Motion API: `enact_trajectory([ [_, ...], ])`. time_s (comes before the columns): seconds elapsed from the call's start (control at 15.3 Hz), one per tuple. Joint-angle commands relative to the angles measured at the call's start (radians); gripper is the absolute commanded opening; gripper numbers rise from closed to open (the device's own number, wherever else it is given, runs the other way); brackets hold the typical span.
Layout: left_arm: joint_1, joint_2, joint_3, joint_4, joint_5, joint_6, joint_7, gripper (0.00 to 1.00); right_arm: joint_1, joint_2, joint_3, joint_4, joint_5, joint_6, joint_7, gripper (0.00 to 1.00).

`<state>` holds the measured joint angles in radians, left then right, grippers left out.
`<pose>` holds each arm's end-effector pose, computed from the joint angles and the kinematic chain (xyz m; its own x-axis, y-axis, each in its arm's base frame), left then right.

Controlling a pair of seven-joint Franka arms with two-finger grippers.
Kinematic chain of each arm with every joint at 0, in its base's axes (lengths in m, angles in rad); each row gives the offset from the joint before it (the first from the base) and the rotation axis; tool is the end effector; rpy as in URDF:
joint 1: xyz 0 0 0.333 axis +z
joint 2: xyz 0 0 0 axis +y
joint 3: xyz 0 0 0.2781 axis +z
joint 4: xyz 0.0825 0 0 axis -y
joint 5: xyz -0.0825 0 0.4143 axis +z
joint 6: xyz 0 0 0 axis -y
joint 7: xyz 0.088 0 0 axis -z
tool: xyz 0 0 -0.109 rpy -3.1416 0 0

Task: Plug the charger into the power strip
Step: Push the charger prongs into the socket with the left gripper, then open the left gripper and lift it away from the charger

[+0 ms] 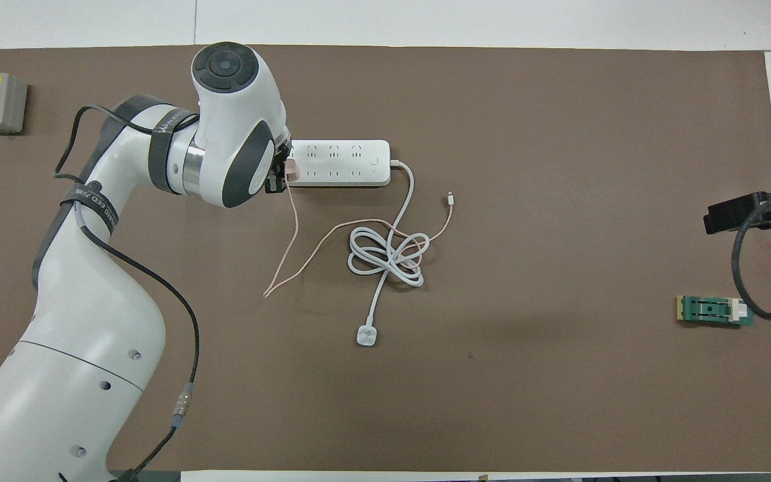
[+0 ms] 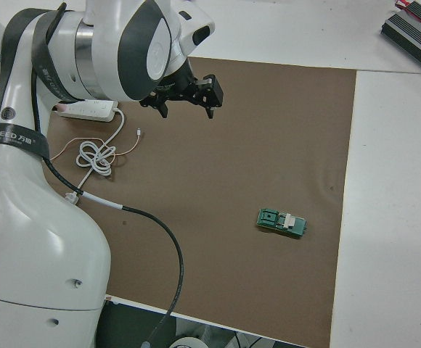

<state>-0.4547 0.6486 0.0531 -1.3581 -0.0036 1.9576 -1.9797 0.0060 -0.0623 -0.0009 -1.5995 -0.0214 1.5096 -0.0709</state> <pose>0.6662 -0.2903 0.2920 0.0020 0.9990 0.0456 0.9995 -0.0005 -0.0329 0.5613 0.0004 0.6007 0.9968 0.0746 -0.0290 0.0752 -0.9970 0.0193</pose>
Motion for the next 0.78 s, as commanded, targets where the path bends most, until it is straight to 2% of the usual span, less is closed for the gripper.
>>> enact_trajectory([
  [0.0, -0.021, 0.08, 0.007, -0.021, -0.003, 0.136, -0.01, 0.0, -0.012, -0.022, 0.01, -0.023, 0.006, -0.014, 0.01, 1.0],
  [0.13, -0.016, 0.066, 0.005, -0.018, -0.003, 0.126, -0.008, 0.0, -0.012, -0.022, 0.012, -0.023, 0.006, -0.012, 0.01, 1.0],
  [0.2, -0.013, 0.051, 0.005, -0.019, -0.003, 0.118, -0.007, 0.43, -0.012, -0.022, 0.012, -0.023, 0.006, -0.012, 0.011, 1.0],
  [0.26, -0.009, 0.034, 0.005, -0.019, -0.003, 0.1, -0.007, 0.53, -0.012, -0.022, 0.012, -0.023, 0.006, -0.012, 0.011, 1.0],
  [0.39, -0.006, -0.006, 0.004, -0.019, -0.006, 0.063, 0.012, 0.92, -0.012, -0.022, 0.012, -0.023, 0.006, -0.012, 0.011, 1.0],
  [0.52, 0.005, -0.046, 0.002, -0.019, -0.012, 0.025, 0.027, 0.98, -0.012, -0.022, 0.012, -0.023, 0.006, -0.012, 0.011, 1.0],
  [0.72, 0.014, -0.101, 0.002, -0.016, -0.015, -0.029, 0.053, 0.98, -0.012, -0.022, 0.012, -0.023, 0.006, -0.014, 0.01, 1.0],
])
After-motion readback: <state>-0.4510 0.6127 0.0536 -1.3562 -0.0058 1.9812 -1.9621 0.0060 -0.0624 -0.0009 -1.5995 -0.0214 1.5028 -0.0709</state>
